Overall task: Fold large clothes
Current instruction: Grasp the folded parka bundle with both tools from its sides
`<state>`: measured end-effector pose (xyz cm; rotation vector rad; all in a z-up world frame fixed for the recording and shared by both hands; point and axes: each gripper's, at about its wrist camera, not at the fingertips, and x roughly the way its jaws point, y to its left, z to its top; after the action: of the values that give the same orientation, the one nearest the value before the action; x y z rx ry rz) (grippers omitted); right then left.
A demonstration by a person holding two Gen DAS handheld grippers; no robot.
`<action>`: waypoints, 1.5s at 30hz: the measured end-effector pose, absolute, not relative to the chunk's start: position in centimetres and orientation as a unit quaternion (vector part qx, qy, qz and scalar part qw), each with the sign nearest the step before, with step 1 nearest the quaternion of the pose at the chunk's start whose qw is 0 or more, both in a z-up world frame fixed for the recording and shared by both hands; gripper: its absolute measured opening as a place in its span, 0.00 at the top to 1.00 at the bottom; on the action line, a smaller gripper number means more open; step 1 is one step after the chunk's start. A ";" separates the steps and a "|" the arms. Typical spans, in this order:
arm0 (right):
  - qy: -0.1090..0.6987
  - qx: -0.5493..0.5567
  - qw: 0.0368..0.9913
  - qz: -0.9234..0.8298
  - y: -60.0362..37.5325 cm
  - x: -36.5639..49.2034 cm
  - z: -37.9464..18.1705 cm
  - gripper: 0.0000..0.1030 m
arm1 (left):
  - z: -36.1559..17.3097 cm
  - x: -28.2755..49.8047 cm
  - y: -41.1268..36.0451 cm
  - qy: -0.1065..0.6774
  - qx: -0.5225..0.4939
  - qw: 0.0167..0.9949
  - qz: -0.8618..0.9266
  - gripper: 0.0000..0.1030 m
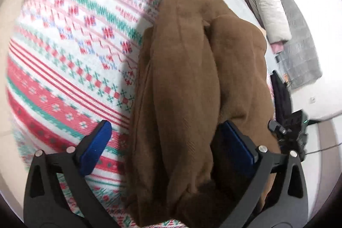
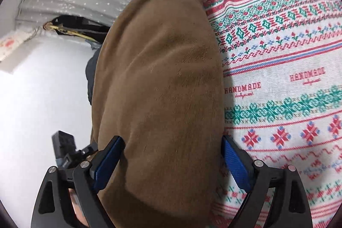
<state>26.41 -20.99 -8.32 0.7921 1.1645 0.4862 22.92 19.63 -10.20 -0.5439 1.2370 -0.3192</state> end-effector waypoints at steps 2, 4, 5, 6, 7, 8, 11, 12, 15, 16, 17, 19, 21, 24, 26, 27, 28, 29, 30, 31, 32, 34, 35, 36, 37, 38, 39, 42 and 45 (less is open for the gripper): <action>0.528 0.372 0.729 0.227 -20.7 26.9 -8.8 0.08 | -10.8 22.9 19.7 0.569 -0.270 0.761 -0.154 0.00; 0.524 0.386 0.723 0.231 -20.4 27.0 -9.2 0.08 | -10.9 22.8 19.3 0.568 -0.268 0.760 -0.165 0.00; 0.522 0.388 0.723 0.233 -20.4 27.0 -9.3 0.08 | -11.0 22.9 19.1 0.569 -0.269 0.758 -0.171 0.00; 0.521 0.387 0.724 0.235 -20.3 27.0 -9.2 0.08 | -11.1 22.9 18.9 0.569 -0.270 0.757 -0.175 0.00; 0.521 0.387 0.724 0.235 -20.2 26.9 -9.2 0.08 | -11.2 23.1 18.5 0.568 -0.271 0.757 -0.176 0.00; 0.520 0.387 0.724 0.236 -20.0 26.9 -9.2 0.08 | -11.2 23.1 18.3 0.567 -0.270 0.758 -0.177 0.00; 0.515 0.387 0.726 0.238 -19.9 26.5 -9.8 0.10 | -11.4 23.1 17.4 0.566 -0.261 0.763 -0.171 0.00; 0.514 0.386 0.727 0.239 -20.0 26.7 -10.3 0.10 | -11.4 23.3 17.2 0.566 -0.260 0.764 -0.168 0.00; 0.513 0.376 0.735 0.238 -19.7 26.1 -9.9 0.15 | -11.3 23.6 16.0 0.569 -0.255 0.764 -0.164 0.00; 0.513 0.370 0.737 0.239 -19.6 26.4 -9.8 0.17 | -11.2 23.7 15.5 0.570 -0.251 0.765 -0.162 0.00; 0.513 0.365 0.739 0.239 -19.4 26.3 -9.6 0.19 | -11.2 23.7 15.2 0.570 -0.247 0.767 -0.160 0.00; 0.512 0.357 0.744 0.240 -19.3 26.1 -9.3 0.24 | -11.1 23.9 15.1 0.569 -0.240 0.770 -0.161 0.00; 0.511 0.348 0.749 0.238 -19.1 26.0 -9.0 0.28 | -11.2 24.2 14.1 0.571 -0.236 0.769 -0.165 0.00; 0.509 0.345 0.753 0.234 -18.3 25.9 -8.6 0.29 | -11.1 24.5 13.9 0.578 -0.234 0.764 -0.168 0.00; 0.510 0.349 0.751 0.234 -18.3 25.9 -8.7 0.29 | -11.1 24.6 14.1 0.582 -0.235 0.759 -0.171 0.00; 0.510 0.350 0.750 0.235 -18.2 25.9 -8.8 0.28 | -11.1 24.7 14.0 0.583 -0.232 0.757 -0.179 0.00; 0.511 0.351 0.749 0.235 -18.4 25.9 -9.0 0.28 | -11.2 24.7 14.0 0.585 -0.231 0.755 -0.185 0.00; 0.511 0.353 0.747 0.236 -18.6 25.9 -9.1 0.27 | -11.2 24.7 14.1 0.588 -0.231 0.752 -0.189 0.00; 0.513 0.356 0.744 0.238 -18.6 25.9 -9.2 0.26 | -11.1 24.7 14.2 0.594 -0.231 0.747 -0.191 0.00; 0.514 0.359 0.741 0.240 -18.9 26.0 -9.4 0.26 | -11.0 24.7 14.5 0.600 -0.232 0.742 -0.190 0.00; 0.516 0.361 0.739 0.241 -19.4 26.1 -9.7 0.25 | -10.8 24.6 14.7 0.605 -0.235 0.738 -0.187 0.00; 0.519 0.362 0.735 0.244 -19.6 26.3 -9.9 0.23 | -10.7 24.4 15.4 0.603 -0.239 0.738 -0.184 0.00; 0.520 0.362 0.733 0.245 -19.7 26.4 -10.0 0.23 | -10.7 24.3 15.6 0.601 -0.242 0.739 -0.185 0.00; 0.522 0.362 0.732 0.246 -19.7 26.5 -10.1 0.22 | -10.8 24.3 15.6 0.602 -0.242 0.738 -0.187 0.00; 0.523 0.362 0.731 0.247 -19.8 26.5 -10.1 0.22 | -10.9 24.2 15.6 0.602 -0.239 0.738 -0.189 0.00; 0.524 0.362 0.730 0.248 -19.8 26.6 -10.2 0.22 | -10.8 24.1 15.4 0.601 -0.238 0.739 -0.189 0.00; 0.523 0.363 0.730 0.247 -19.9 26.6 -10.2 0.22 | -10.9 24.0 15.4 0.601 -0.237 0.739 -0.189 0.00; 0.522 0.364 0.731 0.247 -19.9 26.5 -10.3 0.22 | -11.1 23.9 15.5 0.603 -0.238 0.738 -0.189 0.00; 0.522 0.366 0.730 0.247 -20.0 26.5 -10.4 0.21 | -11.6 23.8 15.6 0.610 -0.257 0.724 -0.195 0.00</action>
<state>26.53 -19.97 -10.39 0.8069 1.1498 0.5441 23.80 15.63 -11.55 -0.5671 1.3467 -0.4311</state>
